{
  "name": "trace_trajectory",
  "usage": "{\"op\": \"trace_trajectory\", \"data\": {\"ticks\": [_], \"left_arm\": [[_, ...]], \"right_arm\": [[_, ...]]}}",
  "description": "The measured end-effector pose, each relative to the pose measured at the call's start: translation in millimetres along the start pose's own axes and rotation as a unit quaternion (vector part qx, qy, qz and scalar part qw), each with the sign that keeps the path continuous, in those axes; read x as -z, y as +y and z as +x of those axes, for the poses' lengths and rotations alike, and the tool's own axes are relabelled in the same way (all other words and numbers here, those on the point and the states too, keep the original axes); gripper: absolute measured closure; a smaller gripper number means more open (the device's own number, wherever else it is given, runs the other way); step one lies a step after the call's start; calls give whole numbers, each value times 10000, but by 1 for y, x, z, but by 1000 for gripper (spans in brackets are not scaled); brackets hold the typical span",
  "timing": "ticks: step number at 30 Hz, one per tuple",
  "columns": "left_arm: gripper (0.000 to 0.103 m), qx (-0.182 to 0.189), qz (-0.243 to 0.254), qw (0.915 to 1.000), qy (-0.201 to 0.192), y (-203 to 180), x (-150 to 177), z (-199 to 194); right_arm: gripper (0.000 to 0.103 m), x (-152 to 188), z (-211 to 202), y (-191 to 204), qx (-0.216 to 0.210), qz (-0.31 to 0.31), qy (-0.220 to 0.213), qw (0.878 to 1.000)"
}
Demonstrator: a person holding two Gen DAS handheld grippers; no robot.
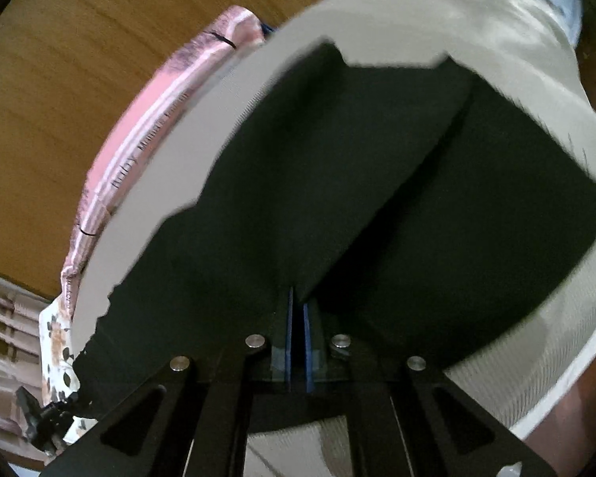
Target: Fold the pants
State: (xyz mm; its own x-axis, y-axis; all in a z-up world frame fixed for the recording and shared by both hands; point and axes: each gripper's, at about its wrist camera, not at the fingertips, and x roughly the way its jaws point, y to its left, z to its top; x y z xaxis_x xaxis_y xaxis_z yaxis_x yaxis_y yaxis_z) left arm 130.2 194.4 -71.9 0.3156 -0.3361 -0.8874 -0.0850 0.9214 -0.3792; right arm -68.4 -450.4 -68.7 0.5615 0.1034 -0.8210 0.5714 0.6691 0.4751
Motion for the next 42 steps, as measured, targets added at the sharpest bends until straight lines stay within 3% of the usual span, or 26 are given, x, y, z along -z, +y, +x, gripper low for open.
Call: {"op": "trace_trajectory", "data": {"ticks": [4,9,15,18,22,23,24,26,31,34,38,39,42], "left_arm": [[87,38,-86,9999,-67,12,9,10],[84,-531,508,9971,-216,-7,13,5],[65,-1107,909,9890,-376,-19,18,-20],[64,-1366,872,9850,-592,-26,22,-38],[62,-1280,1310,9764,-1143,-62,31,-60],[56,-1139,1594,9725,-1258,-80,35,-61],[48,-962,1823,9706,-1245,-97,36,-57],[47,-654,2237,9661,-1111,-127,41,-46],[47,104,3558,9331,-515,-227,74,5],[47,543,4311,9006,-133,-292,100,37],[47,722,5037,8607,133,-349,136,66],[47,753,5272,8461,207,-365,149,74],[47,868,5616,8222,324,-389,174,87]], "right_arm": [[100,12,10,-17,107,356,328,9988],[97,14,9,-13,130,192,411,9989],[85,4,15,-31,-608,797,488,9938],[81,-4,14,-39,-748,860,325,9930],[81,-21,13,-52,-765,889,43,9931],[81,-28,13,-59,-830,966,-33,9918],[81,-33,13,-64,-848,1030,-91,9910],[81,-43,12,-70,-859,1134,-191,9896],[79,-70,5,-91,-713,1315,-441,9878],[79,-84,3,-99,-765,1369,-467,9865],[79,-97,6,-103,-642,1323,-448,9881],[79,-101,7,-103,-698,1352,-438,9874],[89,-107,8,-103,-741,1296,-390,9880]]}}
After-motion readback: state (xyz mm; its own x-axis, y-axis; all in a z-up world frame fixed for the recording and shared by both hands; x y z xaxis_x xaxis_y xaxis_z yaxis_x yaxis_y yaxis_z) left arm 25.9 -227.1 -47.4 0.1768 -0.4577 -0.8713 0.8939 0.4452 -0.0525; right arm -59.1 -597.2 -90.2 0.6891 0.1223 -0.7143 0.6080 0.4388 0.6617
